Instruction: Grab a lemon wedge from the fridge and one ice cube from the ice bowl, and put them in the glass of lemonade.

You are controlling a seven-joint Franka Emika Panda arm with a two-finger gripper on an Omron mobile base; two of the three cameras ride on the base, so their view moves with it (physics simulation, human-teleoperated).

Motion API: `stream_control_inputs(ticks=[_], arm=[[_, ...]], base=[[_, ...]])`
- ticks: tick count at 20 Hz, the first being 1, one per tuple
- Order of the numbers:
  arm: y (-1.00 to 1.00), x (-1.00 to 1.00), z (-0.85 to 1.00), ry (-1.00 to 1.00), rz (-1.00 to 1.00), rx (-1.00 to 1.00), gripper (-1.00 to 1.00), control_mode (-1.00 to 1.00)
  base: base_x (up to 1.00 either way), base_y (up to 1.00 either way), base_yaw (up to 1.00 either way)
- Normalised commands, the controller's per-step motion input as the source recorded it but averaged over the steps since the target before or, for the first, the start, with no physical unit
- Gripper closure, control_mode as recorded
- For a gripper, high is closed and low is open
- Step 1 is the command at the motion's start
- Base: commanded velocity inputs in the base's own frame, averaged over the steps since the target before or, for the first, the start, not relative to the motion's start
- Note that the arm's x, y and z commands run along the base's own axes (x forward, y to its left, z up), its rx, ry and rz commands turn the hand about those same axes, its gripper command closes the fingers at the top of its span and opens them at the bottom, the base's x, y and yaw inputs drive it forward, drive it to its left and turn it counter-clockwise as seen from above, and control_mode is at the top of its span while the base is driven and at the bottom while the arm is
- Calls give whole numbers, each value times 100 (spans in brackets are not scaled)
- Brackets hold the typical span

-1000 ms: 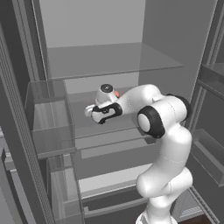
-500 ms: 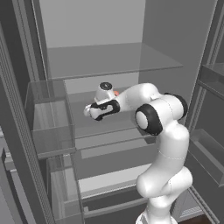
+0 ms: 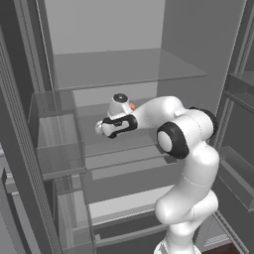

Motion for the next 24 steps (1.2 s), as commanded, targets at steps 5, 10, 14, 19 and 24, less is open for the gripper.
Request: stream_control_inputs(ticks=[5,10,14,19,24], arm=[[0,0,-14,0,0,0,-100,-100],[0,0,-25,3,0,0,-100,-100],[0,1,-8,5,0,0,-100,-100],[0,21,0,2,0,0,-100,-100],[0,7,0,0,0,0,-100,-100]], base=[[0,0,0],[0,0,0],[0,0,0],[0,0,0],[0,0,0]])
